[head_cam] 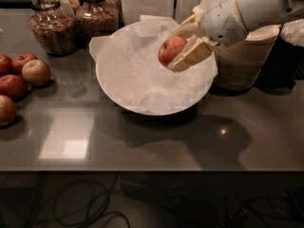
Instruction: Pick apple from white bowl
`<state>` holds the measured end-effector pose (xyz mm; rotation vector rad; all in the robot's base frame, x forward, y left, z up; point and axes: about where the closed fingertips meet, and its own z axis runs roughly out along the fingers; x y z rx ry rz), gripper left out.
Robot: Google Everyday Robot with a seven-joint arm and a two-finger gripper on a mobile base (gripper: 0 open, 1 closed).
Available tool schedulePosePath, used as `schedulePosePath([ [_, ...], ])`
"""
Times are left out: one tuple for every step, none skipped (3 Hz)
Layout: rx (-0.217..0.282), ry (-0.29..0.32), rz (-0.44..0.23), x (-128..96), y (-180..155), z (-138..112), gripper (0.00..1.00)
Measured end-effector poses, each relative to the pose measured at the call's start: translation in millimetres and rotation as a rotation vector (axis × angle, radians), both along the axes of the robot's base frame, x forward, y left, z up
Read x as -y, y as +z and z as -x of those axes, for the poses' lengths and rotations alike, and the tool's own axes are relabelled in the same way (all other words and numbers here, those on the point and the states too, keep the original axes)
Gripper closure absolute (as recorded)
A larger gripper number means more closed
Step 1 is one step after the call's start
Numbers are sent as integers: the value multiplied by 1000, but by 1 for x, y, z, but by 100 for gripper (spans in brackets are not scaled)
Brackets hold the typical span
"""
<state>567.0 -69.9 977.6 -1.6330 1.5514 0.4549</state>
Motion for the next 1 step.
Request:
schedulePosePath([
  [10, 6, -13, -1, 8, 1, 100],
])
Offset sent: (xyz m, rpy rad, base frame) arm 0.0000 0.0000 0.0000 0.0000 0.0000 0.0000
